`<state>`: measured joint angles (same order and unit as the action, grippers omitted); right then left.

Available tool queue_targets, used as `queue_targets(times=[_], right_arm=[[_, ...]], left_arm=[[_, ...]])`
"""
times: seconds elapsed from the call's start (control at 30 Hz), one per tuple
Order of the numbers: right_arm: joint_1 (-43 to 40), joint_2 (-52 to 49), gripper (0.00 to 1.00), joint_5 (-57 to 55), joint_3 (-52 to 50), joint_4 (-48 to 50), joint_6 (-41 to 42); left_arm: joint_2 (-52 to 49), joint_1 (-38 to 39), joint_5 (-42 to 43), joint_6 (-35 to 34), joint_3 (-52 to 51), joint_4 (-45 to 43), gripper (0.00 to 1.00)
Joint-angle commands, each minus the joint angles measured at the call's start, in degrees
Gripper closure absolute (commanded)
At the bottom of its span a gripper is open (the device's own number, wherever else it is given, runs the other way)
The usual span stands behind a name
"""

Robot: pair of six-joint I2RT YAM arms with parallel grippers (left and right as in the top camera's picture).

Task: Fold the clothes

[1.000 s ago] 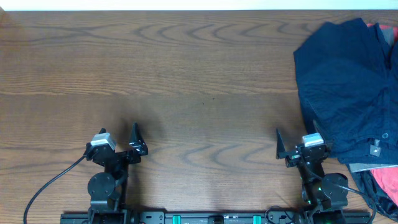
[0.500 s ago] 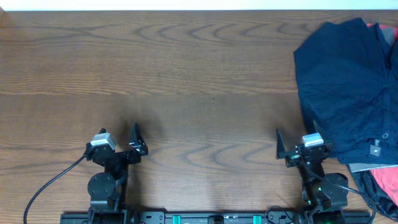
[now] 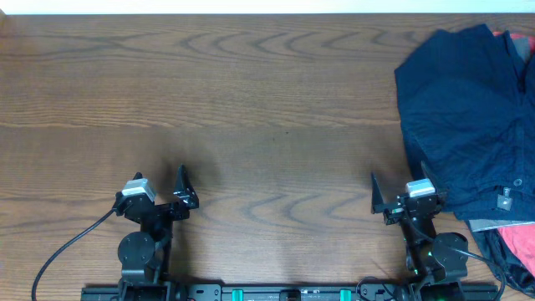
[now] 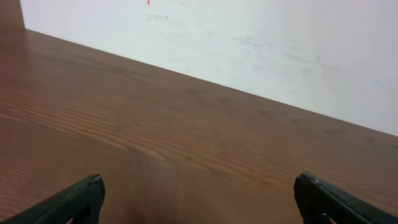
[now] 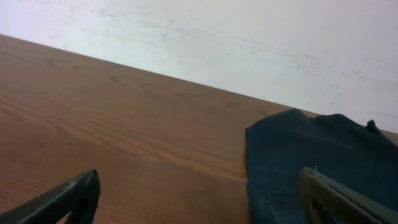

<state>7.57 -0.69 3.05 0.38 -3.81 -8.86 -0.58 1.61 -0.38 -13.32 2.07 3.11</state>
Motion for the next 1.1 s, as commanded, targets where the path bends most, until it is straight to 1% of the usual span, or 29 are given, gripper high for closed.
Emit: queue_targets(times=[0.0, 0.1, 0.2, 0.3, 0.33, 0.47, 0.57, 0.67, 0.73, 0.83, 0.93, 1.07], right_arm=[[-0.5, 0.3, 0.01, 0.4, -0.1, -0.1, 0.0], [-0.5, 0.3, 0.01, 0.3, -0.1, -0.2, 0.1], [-0.4, 0.3, 0.01, 0.7, -0.1, 0.2, 2.1], [-0.4, 0.3, 0.01, 1.5, 0.0, 1.5, 8.6], [-0.4, 0.3, 0.01, 1.5, 0.3, 1.3, 9.5], [-0.4, -0.7, 0.01, -0.2, 2.7, -1.3, 9.5], [-0.4, -3.8, 0.01, -2.9, 6.6, -4.9, 9.5], [-0.5, -9.7, 0.01, -6.1, 11.3, -8.3, 9.5], [-0.5, -14.8, 0.01, -6.3, 14.6, -9.5, 9.5], [-0.5, -24.4, 0.01, -6.3, 20.1, -12.2, 9.5], [-1.0, -35.5, 0.01, -6.3, 27.2, -17.9, 9.5], [-3.6, -51.7, 0.01, -8.6, 38.8, -28.8, 9.5]], left_arm=[[0.3, -0.2, -0.3, 0.0, -1.8, 0.9, 0.02], [0.3, -0.2, -0.3, 0.0, -1.8, 0.9, 0.02], [0.3, -0.2, 0.5, -0.3, -1.8, 0.9, 0.02], [0.3, -0.2, 3.1, -3.8, -1.4, 0.7, 0.02], [0.2, -0.2, 4.3, -3.7, -1.0, 0.9, 0.02], [-1.6, -0.2, 6.0, -3.7, 2.3, 3.5, 0.02], [-5.2, -0.2, 6.8, -3.7, 6.5, 7.2, 0.02], [-11.1, -0.2, 6.9, -3.7, 11.6, 11.5, 0.02], [-16.2, -0.2, 6.8, -3.7, 16.1, 15.1, 0.02], [-24.3, -0.2, 6.9, -3.3, 23.4, 21.7, 0.02], [-32.9, -0.2, 6.8, -1.5, 31.2, 29.6, 0.02], [-42.6, -0.2, 6.8, 0.3, 39.8, 38.4, 0.02]])
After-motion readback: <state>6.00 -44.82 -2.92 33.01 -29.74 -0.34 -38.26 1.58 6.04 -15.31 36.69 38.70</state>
